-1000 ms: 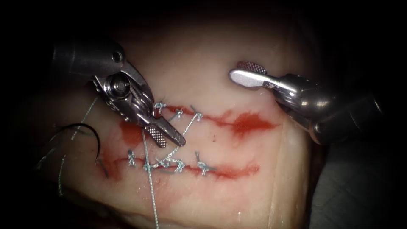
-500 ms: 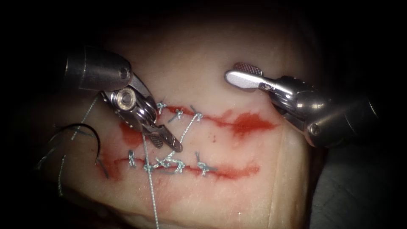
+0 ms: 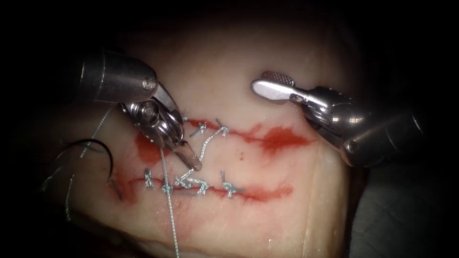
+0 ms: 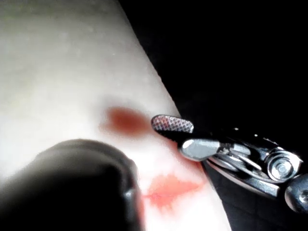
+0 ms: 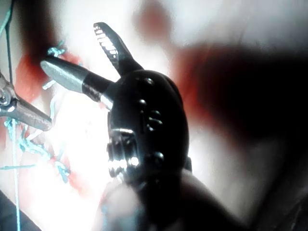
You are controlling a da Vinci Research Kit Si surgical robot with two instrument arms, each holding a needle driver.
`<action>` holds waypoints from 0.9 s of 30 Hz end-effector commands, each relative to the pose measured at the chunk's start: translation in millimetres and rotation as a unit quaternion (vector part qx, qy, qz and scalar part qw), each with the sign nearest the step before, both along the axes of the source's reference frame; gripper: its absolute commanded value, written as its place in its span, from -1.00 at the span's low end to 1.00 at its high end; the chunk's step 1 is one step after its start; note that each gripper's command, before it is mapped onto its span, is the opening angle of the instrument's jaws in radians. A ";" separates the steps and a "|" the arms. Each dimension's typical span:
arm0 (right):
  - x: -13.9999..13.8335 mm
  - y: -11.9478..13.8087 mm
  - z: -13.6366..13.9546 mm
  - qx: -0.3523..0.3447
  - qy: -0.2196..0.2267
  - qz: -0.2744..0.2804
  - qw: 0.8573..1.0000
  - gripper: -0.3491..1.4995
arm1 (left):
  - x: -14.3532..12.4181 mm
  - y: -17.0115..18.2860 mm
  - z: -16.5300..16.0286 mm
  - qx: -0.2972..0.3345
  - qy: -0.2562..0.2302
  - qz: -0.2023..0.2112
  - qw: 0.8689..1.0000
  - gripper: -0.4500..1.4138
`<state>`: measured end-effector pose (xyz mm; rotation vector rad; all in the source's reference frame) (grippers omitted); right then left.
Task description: Wound Closure
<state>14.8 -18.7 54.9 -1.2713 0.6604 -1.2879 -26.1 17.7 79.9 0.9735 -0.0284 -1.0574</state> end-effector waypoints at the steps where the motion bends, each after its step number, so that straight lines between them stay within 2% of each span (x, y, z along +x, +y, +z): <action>1: 1.0 -0.5 0.6 -0.030 -0.008 -0.008 0.999 0.85 | -0.4 0.7 0.5 -0.022 0.003 0.005 1.000 -1.00; 5: 1.6 -0.9 0.9 -0.087 -0.042 -0.044 0.994 0.85 | -0.3 2.3 0.5 -0.117 0.021 0.057 0.991 -1.00; 6: 1.9 -1.1 1.1 -0.100 -0.051 -0.065 0.992 0.87 | -0.2 3.1 0.4 -0.181 -0.003 0.142 0.973 -1.00; 7: 2.0 -1.1 1.1 -0.101 -0.055 -0.070 0.991 0.87 | -0.3 3.5 0.4 -0.213 -0.023 0.189 0.958 -1.00; 8: 2.2 -1.3 1.3 -0.107 -0.065 -0.080 0.989 0.87 | -0.4 4.5 0.2 -0.259 -0.019 0.225 0.939 -1.00; 11: 2.5 -1.5 1.4 -0.118 -0.071 -0.084 0.987 0.87 | -0.6 5.7 -0.2 -0.331 -0.028 0.282 0.900 -1.00; 13: 2.9 -1.5 1.5 -0.137 -0.078 -0.088 0.984 0.87 | -1.3 6.9 -0.5 -0.405 -0.032 0.338 0.849 -1.00; 14: 3.1 -1.6 1.5 -0.139 -0.080 -0.089 0.983 0.87 | -1.5 7.1 -0.4 -0.419 -0.034 0.356 0.835 -1.00; 17: 3.7 -1.9 1.7 -0.135 -0.093 -0.099 0.981 0.91 | -2.6 7.5 -0.1 -0.469 -0.056 0.371 0.800 -1.00; 21: 4.3 -1.9 1.9 -0.110 -0.115 -0.122 0.980 0.93 | -3.3 7.2 0.1 -0.501 -0.086 0.366 0.780 -1.00; 23: 4.5 -1.5 1.9 -0.081 -0.115 -0.119 0.983 0.93 | -3.5 7.0 0.2 -0.507 -0.101 0.367 0.774 -1.00; 25: 4.7 -0.4 1.8 -0.040 -0.105 -0.108 0.988 0.93 | -3.7 6.8 0.0 -0.518 -0.121 0.382 0.756 -1.00; 27: 4.8 0.0 1.8 -0.024 -0.098 -0.106 0.989 0.93 | -3.9 6.6 -0.1 -0.522 -0.131 0.388 0.748 -1.00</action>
